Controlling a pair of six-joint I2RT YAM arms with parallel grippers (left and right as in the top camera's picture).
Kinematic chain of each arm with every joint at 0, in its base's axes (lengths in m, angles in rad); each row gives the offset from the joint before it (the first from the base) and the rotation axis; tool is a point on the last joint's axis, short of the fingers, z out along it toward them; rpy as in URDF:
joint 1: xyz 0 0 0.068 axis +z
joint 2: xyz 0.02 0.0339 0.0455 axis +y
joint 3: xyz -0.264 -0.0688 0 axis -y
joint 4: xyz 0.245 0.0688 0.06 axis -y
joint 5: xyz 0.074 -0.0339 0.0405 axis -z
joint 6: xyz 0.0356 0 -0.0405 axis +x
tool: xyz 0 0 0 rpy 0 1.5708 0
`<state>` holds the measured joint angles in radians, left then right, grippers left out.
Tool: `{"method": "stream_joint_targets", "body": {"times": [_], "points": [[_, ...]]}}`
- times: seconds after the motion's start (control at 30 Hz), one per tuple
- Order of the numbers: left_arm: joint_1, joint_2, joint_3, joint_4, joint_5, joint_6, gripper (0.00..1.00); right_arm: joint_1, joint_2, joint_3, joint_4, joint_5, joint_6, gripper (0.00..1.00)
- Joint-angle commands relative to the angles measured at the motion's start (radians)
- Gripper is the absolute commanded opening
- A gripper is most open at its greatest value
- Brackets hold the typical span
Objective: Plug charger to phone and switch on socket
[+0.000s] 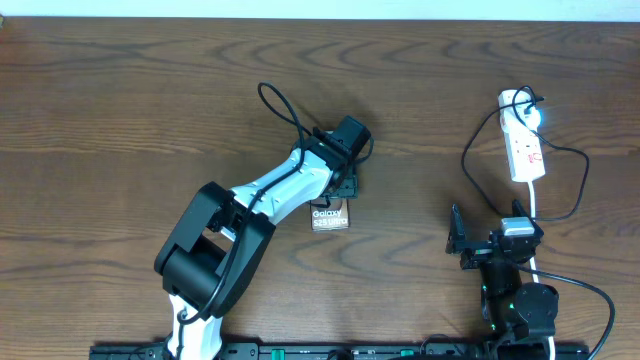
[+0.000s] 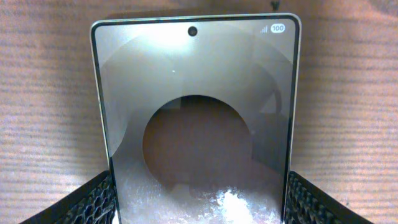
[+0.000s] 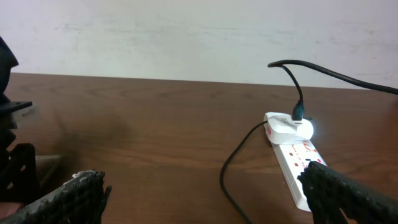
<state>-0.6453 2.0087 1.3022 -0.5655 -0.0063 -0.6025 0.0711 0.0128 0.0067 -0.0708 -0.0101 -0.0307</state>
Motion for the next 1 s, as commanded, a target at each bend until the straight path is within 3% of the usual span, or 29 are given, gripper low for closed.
{"method": "stream_joint_targets", "body": {"times": [0.0,0.57,0.97], "points": [[-0.004,0.05,-0.054,-0.024,0.111,-0.027,0.52,-0.004,-0.002,-0.001,-0.004,0.004,-0.008,0.99],[0.078,0.034,-0.043,-0.105,0.158,-0.023,0.52,-0.004,-0.002,-0.001,-0.004,0.004,-0.009,0.99],[0.149,-0.129,-0.042,-0.131,0.21,-0.019,0.52,-0.004,-0.002,-0.001,-0.004,0.004,-0.008,0.99]]}}
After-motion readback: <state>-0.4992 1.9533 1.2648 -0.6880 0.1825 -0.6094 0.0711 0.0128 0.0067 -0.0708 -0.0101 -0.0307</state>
